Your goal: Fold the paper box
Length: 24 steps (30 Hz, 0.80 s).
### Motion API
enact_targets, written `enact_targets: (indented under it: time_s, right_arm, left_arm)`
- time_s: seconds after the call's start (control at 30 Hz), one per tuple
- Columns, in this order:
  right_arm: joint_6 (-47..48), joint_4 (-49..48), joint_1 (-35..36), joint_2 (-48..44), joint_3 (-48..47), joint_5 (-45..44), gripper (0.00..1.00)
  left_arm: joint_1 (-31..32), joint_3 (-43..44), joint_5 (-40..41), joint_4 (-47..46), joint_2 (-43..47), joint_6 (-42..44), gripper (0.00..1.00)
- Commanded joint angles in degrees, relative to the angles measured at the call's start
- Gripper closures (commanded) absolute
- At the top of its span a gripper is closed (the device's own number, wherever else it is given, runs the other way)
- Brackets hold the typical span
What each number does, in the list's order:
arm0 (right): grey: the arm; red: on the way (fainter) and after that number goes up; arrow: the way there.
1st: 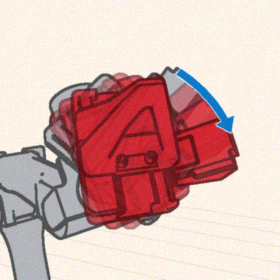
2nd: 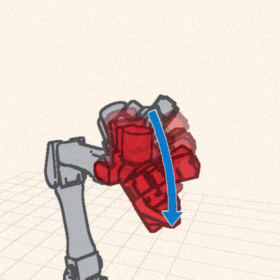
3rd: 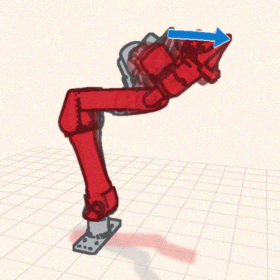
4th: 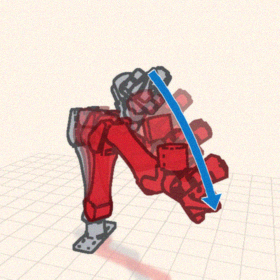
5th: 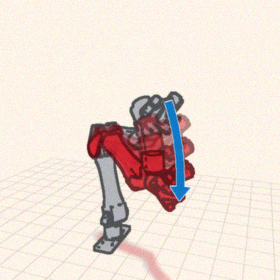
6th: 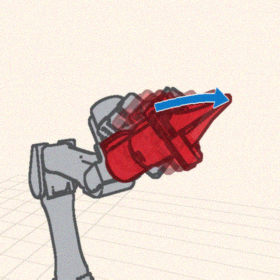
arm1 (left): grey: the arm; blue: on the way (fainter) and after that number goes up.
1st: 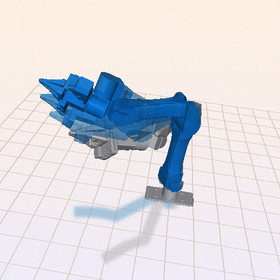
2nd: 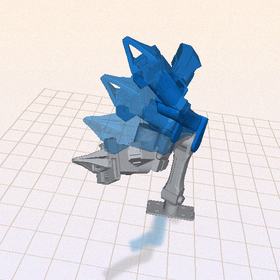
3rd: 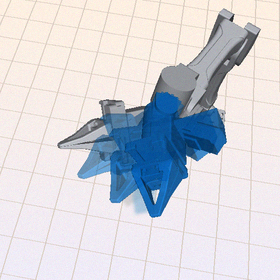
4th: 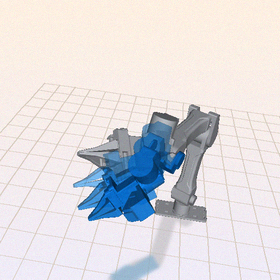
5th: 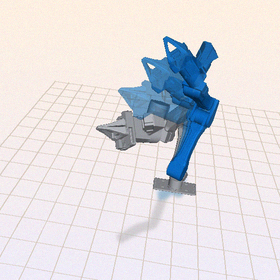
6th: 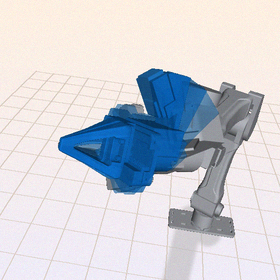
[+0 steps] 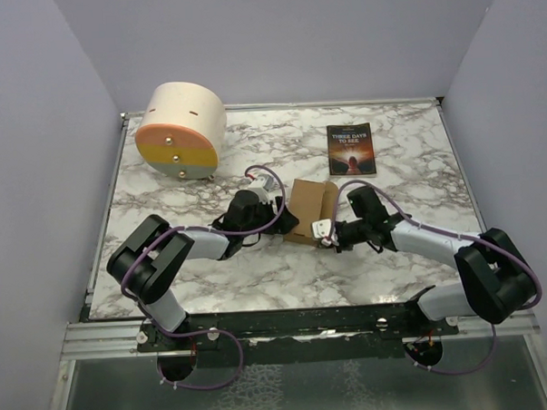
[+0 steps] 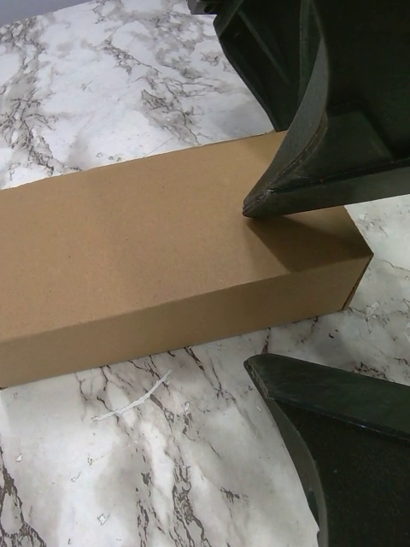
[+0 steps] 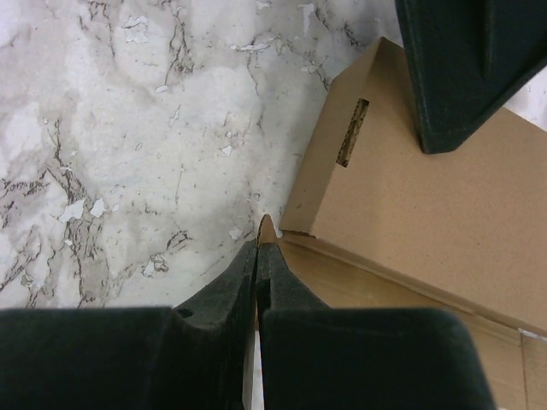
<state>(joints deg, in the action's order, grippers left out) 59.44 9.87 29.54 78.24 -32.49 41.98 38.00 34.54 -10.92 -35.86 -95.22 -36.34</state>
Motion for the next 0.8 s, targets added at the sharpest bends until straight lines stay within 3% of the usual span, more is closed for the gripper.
enact_targets:
  time_s: [0.0,0.77]
  right_arm:
    - [-5.66,0.59,-1.39,0.88,-1.49,-2.20,0.99]
    - [-14.68,5.69,-3.68,5.00,-6.52,-2.44,0.99]
  left_arm:
    - [0.21,0.87,0.22,3.99,-0.96,1.75,0.33]
    - [-1.38,0.70,0.55,5.53,-1.53,1.17,0.37]
